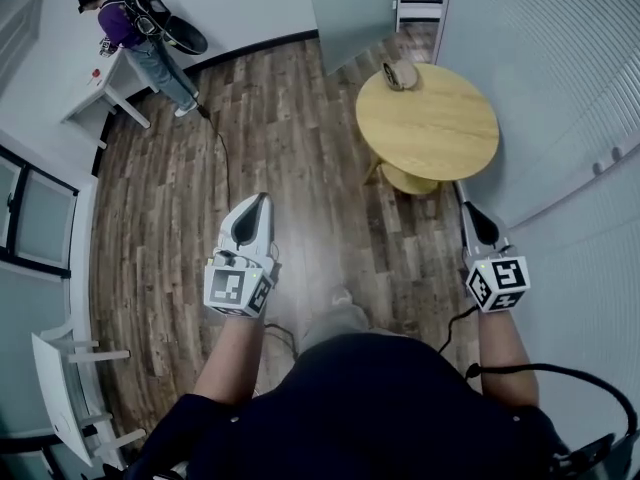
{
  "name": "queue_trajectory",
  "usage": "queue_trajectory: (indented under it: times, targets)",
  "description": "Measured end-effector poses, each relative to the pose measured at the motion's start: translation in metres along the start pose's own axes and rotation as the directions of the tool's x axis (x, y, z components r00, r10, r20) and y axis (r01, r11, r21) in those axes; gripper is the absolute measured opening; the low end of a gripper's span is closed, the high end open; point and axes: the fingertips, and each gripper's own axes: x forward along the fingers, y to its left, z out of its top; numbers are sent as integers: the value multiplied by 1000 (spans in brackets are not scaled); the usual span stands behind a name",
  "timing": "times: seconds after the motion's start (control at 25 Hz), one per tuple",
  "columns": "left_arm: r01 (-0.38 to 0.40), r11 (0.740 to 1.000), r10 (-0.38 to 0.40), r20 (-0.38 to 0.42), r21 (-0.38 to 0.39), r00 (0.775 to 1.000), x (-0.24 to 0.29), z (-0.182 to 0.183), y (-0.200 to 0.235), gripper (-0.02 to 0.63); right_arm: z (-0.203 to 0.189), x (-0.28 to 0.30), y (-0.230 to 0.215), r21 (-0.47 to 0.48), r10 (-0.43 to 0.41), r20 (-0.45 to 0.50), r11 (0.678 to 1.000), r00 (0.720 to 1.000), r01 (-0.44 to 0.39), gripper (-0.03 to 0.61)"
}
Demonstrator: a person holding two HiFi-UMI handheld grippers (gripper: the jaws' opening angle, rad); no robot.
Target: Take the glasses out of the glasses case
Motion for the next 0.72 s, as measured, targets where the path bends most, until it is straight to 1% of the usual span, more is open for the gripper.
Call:
queue_trajectory:
  times: [0.16,0.28,0.4,0.56,0.72]
  targets:
    - [26,1000,-27,8,16,1000,33,7,40,4,11,40,6,8,-23,4,1000,1000,23,9]
    - [48,999,-48,15,16,999,56,7,61,3,20,63,9,1,-36,1,999,999,36,9]
    - [80,997,-80,18,2,997,81,-2,81,3,24,87,10,-10,-59,-8,998,998,59,9]
    - [115,993,-115,1,-2,993,101,-19,109,3,25,116,19,-13,-81,-19,997,997,81,9]
    - [124,992,-124,-2,-9,992,121,-28,134,3,27,135,26,-23,-98,-27,995,995,97,9]
